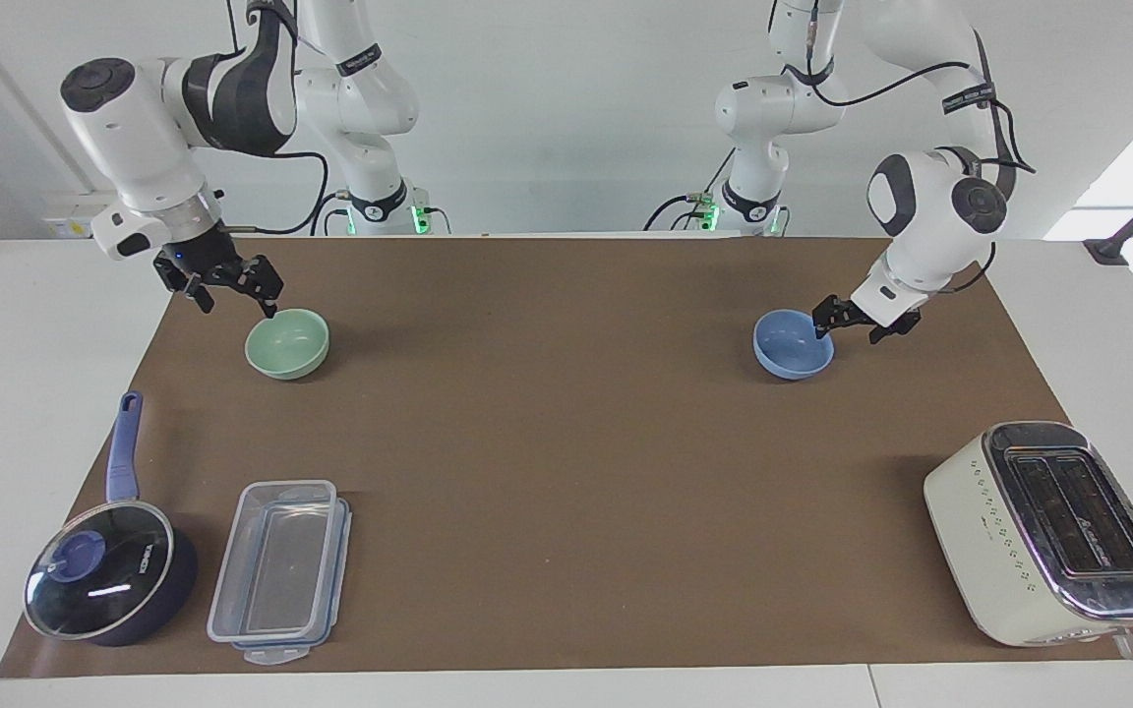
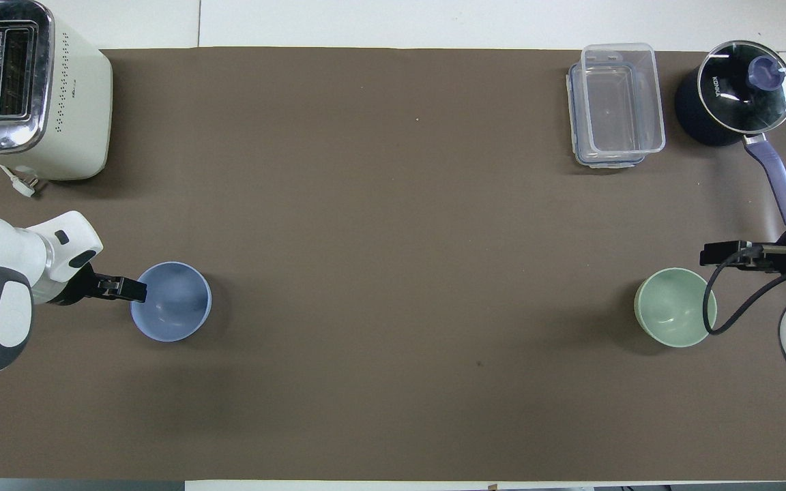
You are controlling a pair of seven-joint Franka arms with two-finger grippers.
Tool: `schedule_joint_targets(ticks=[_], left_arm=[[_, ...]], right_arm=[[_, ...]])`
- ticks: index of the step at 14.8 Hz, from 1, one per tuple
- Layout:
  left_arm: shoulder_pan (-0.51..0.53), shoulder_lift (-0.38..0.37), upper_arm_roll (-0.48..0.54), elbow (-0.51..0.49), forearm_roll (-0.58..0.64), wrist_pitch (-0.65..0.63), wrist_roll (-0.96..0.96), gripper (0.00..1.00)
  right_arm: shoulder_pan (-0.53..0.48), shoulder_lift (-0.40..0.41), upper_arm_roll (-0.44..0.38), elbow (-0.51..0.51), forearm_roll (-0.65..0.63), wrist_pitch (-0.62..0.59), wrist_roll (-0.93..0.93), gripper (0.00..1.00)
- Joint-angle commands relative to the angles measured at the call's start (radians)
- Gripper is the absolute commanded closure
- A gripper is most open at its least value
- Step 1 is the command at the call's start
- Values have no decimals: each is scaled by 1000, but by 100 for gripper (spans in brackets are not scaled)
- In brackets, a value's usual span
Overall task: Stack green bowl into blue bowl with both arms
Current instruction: 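Grasp the blue bowl with the left gripper while the right gripper reaches the green bowl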
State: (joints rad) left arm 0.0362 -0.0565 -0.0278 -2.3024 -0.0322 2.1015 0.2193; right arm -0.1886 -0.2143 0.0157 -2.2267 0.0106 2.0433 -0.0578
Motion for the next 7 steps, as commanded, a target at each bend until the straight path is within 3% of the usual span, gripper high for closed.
schedule_joint_targets(ticks=[1, 4, 7], left_arm=[[-6, 0, 2, -37, -9, 48, 67, 1], [-9, 3, 2, -55, -9, 60, 78, 14], [-27, 0, 0, -55, -9, 58, 78, 34]], right_arm=[[-57, -23, 4, -106, 17, 90, -101, 0], [-107, 18, 4, -169, 19, 196, -180, 0], [-124, 45, 4, -197, 17, 216, -201, 0]])
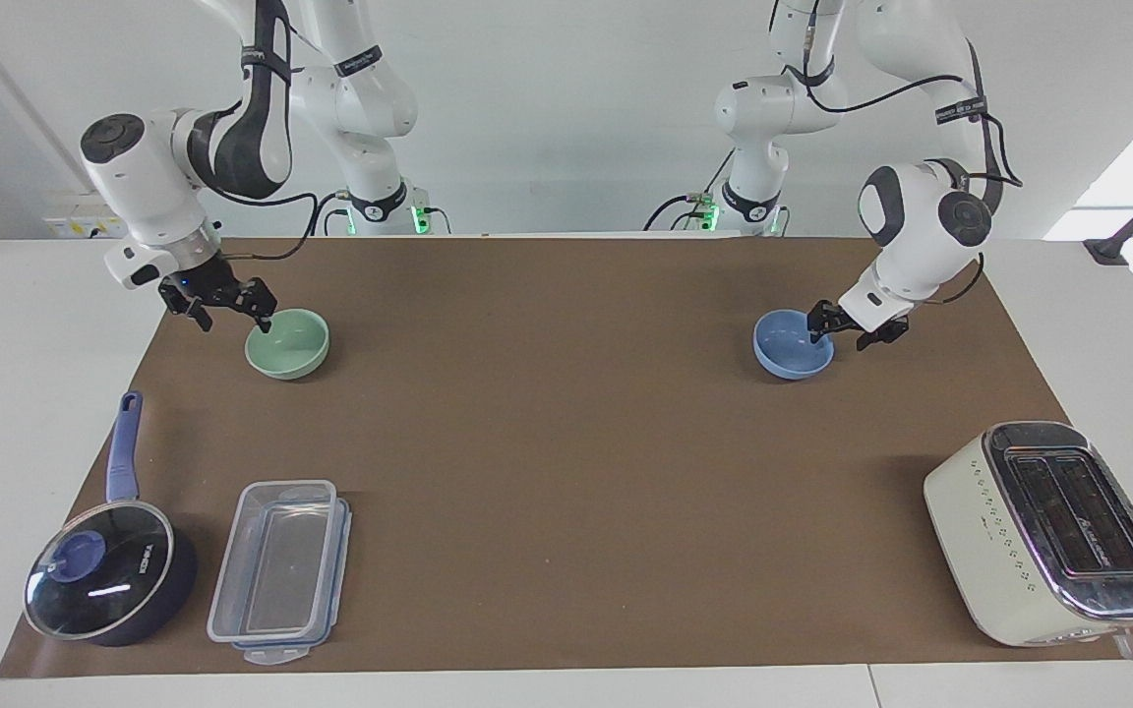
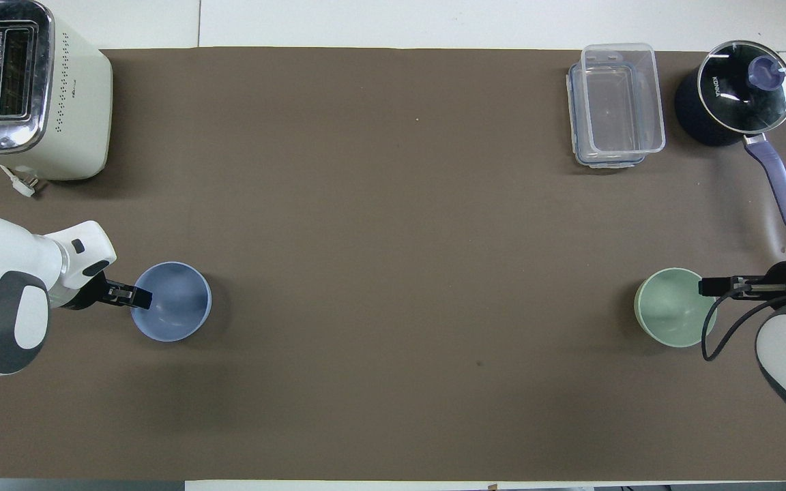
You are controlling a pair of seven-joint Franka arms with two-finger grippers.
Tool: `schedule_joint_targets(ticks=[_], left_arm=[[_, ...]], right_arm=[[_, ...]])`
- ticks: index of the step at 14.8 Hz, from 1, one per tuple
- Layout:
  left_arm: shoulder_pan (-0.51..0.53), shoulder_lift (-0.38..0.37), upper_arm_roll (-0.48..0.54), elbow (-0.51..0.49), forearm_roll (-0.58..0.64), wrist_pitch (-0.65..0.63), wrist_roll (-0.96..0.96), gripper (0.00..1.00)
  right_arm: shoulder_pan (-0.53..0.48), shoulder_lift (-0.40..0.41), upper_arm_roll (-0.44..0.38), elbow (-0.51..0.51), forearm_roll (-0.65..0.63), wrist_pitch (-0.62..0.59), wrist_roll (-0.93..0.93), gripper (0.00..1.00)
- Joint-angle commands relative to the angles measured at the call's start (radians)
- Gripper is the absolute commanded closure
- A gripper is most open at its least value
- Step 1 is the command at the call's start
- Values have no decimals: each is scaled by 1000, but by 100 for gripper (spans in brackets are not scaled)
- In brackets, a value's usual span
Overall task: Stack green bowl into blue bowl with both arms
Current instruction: 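Grasp the blue bowl with the left gripper while the right gripper reaches the green bowl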
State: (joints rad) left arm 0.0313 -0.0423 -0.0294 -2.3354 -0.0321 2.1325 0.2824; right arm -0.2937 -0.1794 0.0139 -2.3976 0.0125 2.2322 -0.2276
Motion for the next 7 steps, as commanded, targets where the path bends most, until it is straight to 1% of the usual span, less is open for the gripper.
schedule_joint_targets(ticks=[1, 3, 5, 6, 7], left_arm=[[-24, -14, 2, -25, -9, 27, 14, 43], [-24, -14, 2, -27, -9, 27, 14, 66], [-24, -14, 2, -27, -9, 26, 14, 94], [-24, -14, 2, -27, -9, 23, 12, 100], [-24, -14, 2, -27, -9, 23, 9, 100]], right_arm=[[-21, 20, 6, -32, 15, 35, -35, 0], [-31, 43, 6, -51, 15, 81, -71, 0], [-48, 61, 6, -75, 15, 128, -101, 0], [-50, 63, 6, -87, 15, 141, -113, 0], [-50, 60, 6, -95, 15, 141, -127, 2]])
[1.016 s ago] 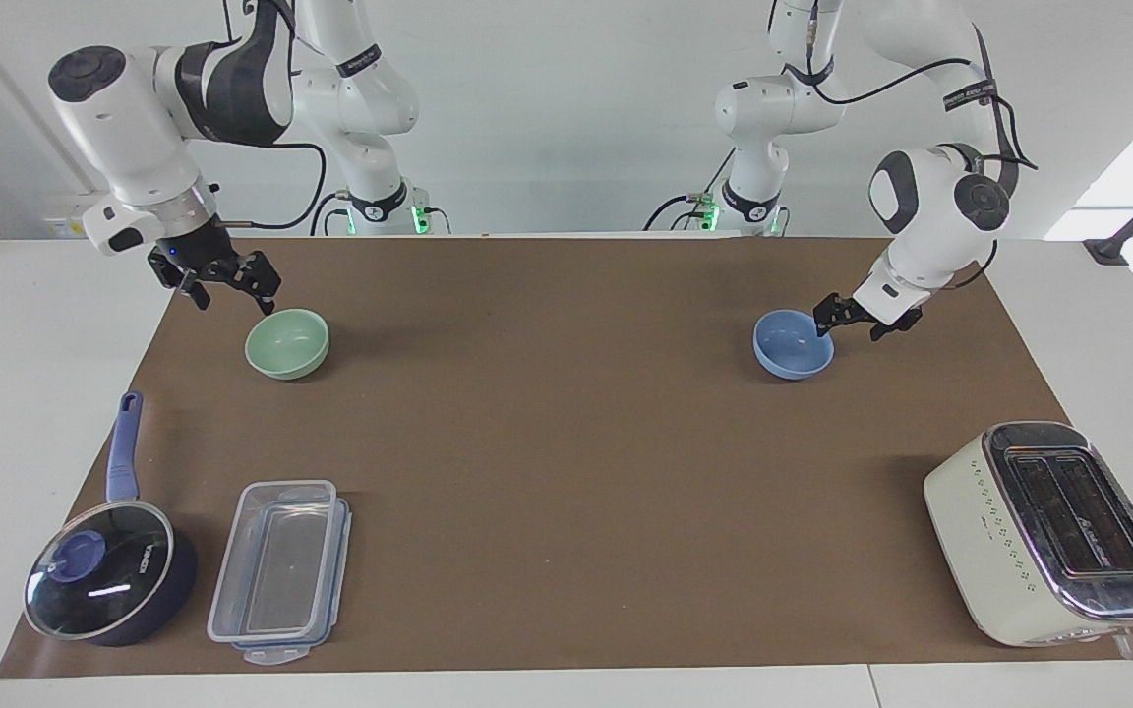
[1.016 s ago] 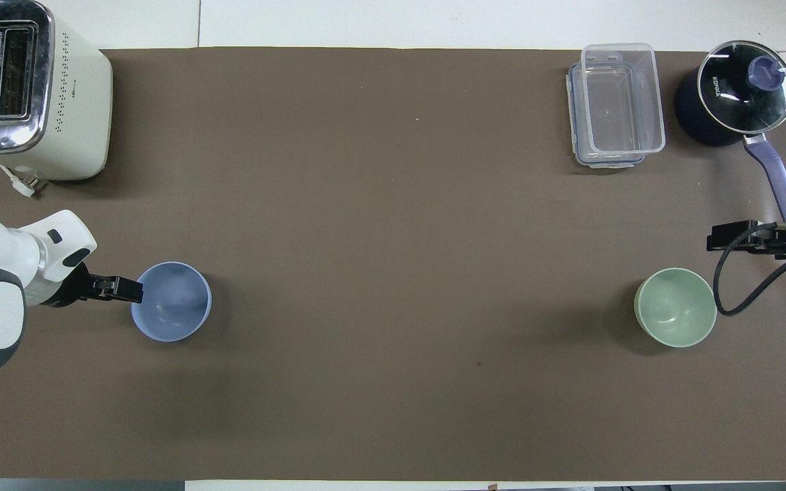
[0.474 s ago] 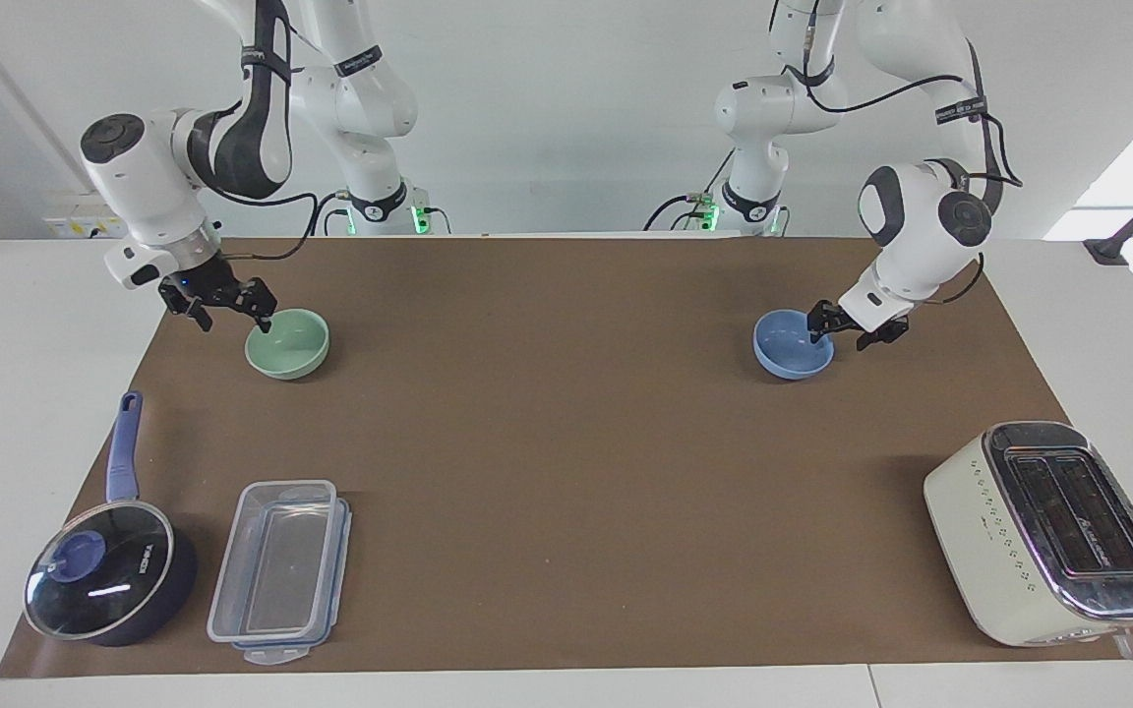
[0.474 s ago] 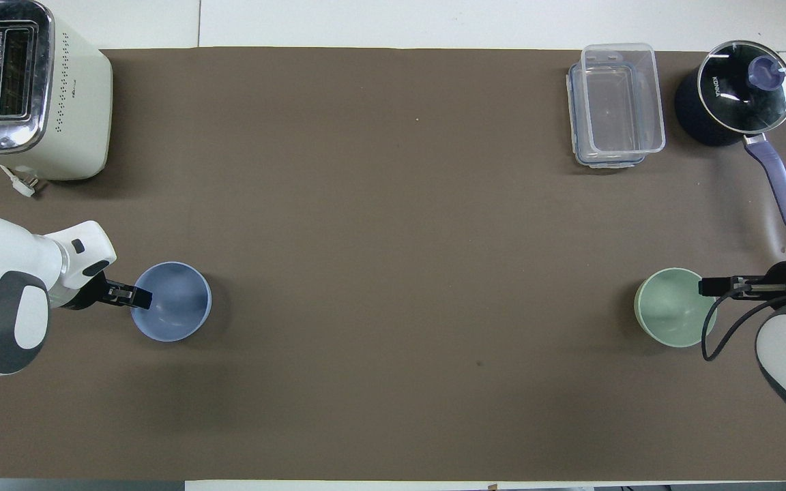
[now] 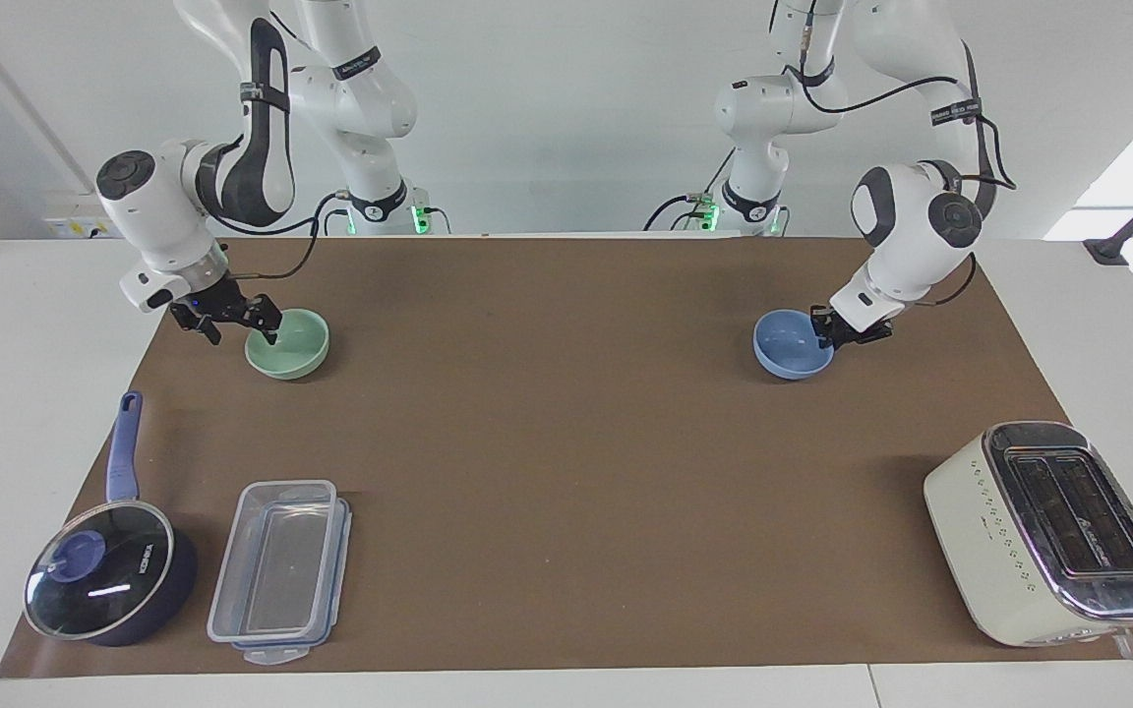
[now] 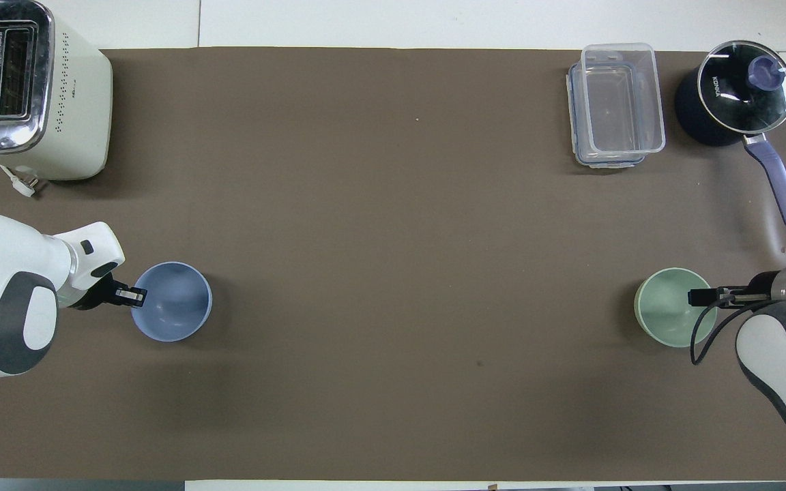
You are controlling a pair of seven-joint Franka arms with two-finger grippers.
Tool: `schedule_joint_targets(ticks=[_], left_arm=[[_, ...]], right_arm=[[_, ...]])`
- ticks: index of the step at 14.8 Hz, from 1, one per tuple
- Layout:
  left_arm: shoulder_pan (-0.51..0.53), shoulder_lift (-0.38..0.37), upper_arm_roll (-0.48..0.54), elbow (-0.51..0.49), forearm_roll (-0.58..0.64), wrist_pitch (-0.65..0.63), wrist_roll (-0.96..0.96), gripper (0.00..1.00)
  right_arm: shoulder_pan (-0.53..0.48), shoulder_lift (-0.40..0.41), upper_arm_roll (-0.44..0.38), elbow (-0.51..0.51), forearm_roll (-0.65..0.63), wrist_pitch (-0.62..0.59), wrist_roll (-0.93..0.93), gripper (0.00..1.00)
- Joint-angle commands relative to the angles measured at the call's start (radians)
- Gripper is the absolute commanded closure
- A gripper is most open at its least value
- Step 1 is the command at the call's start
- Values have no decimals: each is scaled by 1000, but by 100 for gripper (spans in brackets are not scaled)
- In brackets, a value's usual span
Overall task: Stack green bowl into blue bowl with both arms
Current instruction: 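Slide the blue bowl toward the center while the right gripper grasps the green bowl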
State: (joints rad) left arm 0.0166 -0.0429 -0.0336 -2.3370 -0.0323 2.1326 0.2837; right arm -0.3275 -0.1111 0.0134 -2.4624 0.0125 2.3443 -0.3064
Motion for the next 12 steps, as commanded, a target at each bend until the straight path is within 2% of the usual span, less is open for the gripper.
schedule_joint_targets(ticks=[1, 2, 3, 4, 5, 6, 8, 10, 12], left_arm=[[-7, -14, 6, -24, -11, 21, 6, 100], [-3, -14, 6, -21, -9, 15, 6, 100], [0, -12, 6, -15, -9, 10, 6, 100], [2, -9, 6, -5, -12, 0, 5, 100], [2, 1, 6, 31, -15, -38, 5, 100], [-4, 24, 4, 100, -20, -107, 2, 100], [-23, 95, -2, 309, -58, -295, -85, 100], [-120, 165, -3, 483, -96, -414, -244, 100], [-255, 182, -5, 530, -127, -409, -441, 100]], right_arm=[[-16, -12, 7, -36, 15, 29, -60, 4], [-16, -13, 7, -41, 15, 29, -66, 9], [-18, -13, 7, -43, 15, 27, -85, 39], [-18, -13, 7, -43, 17, 26, -120, 90], [-18, -15, 7, -43, 17, 15, -138, 100], [-18, -15, 7, -43, 17, 15, -138, 100], [-19, -13, 7, -41, 21, 13, -137, 100], [-19, -13, 7, -36, 27, 13, -134, 100], [-22, -13, 7, -26, 30, 13, -129, 100]])
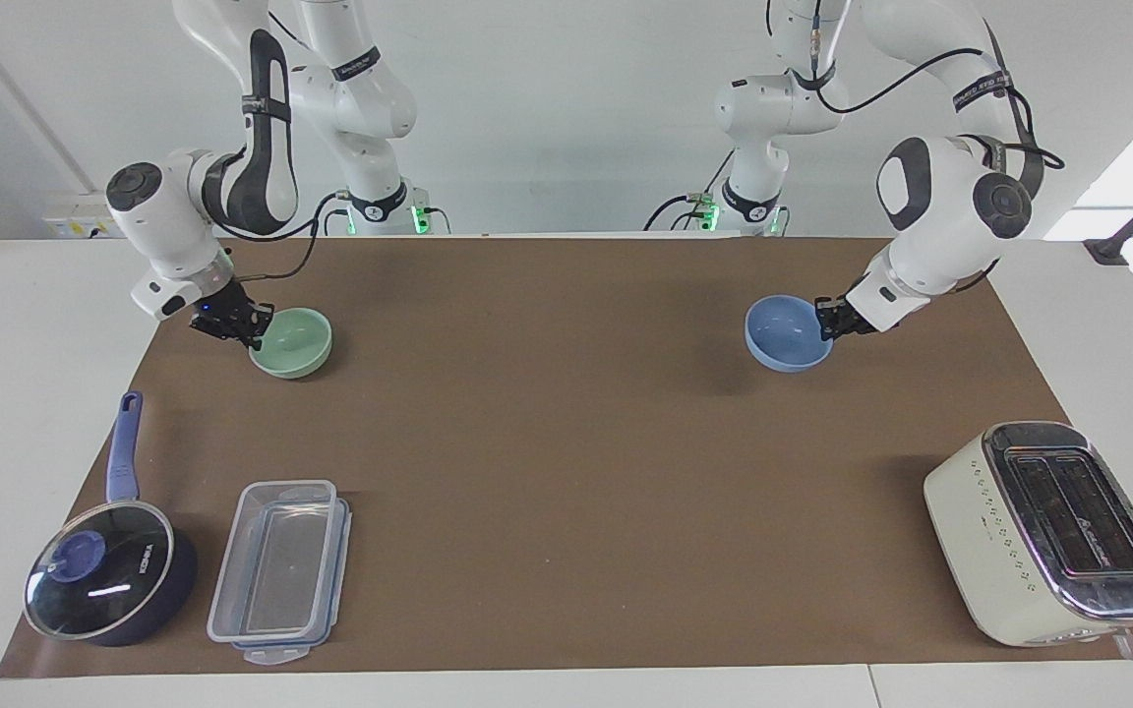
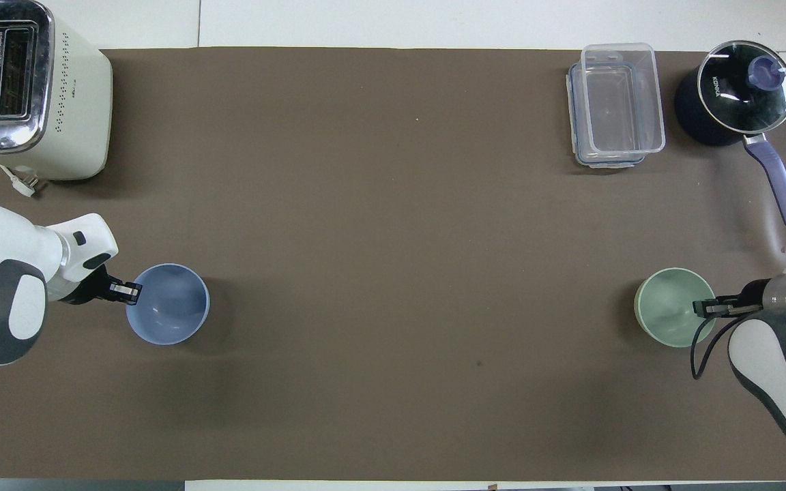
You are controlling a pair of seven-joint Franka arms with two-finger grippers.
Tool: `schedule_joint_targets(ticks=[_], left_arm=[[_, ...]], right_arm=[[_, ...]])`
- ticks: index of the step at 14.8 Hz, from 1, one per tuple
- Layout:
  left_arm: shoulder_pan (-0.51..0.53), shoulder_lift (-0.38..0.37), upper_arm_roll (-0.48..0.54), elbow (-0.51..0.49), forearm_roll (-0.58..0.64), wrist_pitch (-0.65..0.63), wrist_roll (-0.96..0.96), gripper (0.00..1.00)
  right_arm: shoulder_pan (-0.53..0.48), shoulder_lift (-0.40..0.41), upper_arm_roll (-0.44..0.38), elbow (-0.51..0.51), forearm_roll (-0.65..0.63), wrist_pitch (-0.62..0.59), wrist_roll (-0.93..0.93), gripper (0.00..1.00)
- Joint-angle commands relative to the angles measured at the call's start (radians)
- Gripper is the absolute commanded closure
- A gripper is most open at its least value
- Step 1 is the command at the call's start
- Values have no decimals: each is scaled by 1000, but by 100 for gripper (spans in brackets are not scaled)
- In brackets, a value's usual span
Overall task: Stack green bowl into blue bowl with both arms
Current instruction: 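Slide the blue bowl toward the center while the right gripper grasps the green bowl, then release the blue bowl with the left gripper while the right gripper lifts the green bowl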
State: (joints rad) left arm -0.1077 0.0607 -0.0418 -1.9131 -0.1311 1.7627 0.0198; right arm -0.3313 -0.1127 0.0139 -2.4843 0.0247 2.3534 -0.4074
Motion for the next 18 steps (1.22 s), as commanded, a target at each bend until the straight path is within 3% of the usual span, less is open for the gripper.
schedule_joint_targets(ticks=[1, 4, 8, 13, 17, 18], left_arm=[[-197, 79, 3, 97, -33, -8, -248, 100], [-381, 67, 3, 17, -36, 148, -440, 100], [-516, 88, 3, -61, -48, 285, -518, 100], [-564, 128, 3, -95, -51, 365, -552, 100], [-581, 163, 3, -96, -51, 396, -555, 100], [-578, 163, 3, -96, -51, 391, -555, 96]], right_arm=[[-18, -12, 6, 5, 18, 3, -24, 100], [-9, -16, 8, 71, 18, -57, -4, 100], [1, -30, 18, 175, 18, -161, 22, 100], [58, -50, 32, 336, 15, -350, 74, 100], [179, -24, 32, 447, 1, -430, 273, 100], [210, -18, 32, 467, 1, -448, 332, 100]])
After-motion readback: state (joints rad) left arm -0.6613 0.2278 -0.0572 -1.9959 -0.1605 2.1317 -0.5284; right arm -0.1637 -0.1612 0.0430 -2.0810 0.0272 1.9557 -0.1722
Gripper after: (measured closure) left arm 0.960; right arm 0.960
